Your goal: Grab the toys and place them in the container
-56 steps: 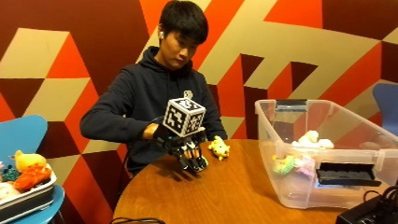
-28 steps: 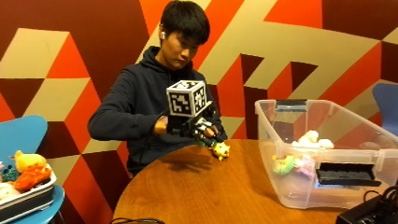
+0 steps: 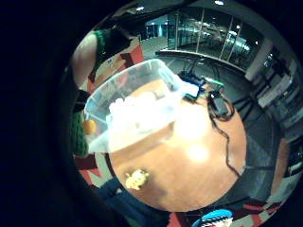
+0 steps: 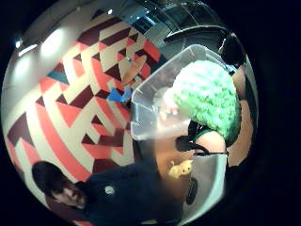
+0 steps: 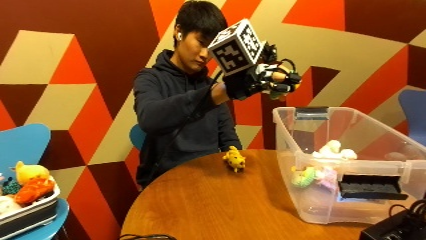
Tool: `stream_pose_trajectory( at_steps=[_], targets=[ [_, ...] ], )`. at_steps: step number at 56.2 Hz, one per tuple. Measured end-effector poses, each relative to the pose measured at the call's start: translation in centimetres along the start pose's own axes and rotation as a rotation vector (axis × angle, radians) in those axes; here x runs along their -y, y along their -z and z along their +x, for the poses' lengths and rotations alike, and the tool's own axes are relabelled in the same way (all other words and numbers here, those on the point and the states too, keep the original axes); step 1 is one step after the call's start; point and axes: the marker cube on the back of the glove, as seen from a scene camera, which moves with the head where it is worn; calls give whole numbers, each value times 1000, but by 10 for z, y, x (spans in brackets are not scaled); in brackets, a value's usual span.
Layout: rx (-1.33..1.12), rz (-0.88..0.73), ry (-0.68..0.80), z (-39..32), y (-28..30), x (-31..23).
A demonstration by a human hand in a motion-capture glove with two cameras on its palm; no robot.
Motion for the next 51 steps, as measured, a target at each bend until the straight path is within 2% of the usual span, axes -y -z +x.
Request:
stream_pose_trajectory(
  at_steps=[7,12,16,27,35,43,51],
  targets=[
    [-56,13,-50,5,-19,35],
    [-85,-107,-114,15,-42,47],
    [-93,-172,-143,22,-55,49],
    [-118,-185,-104,23,-52,34],
    [-195,-302,-32,14,-40,3],
    [-315,-453,123,4,-41,-53],
    [-403,-692,258,2,-66,-114]
  ],
)
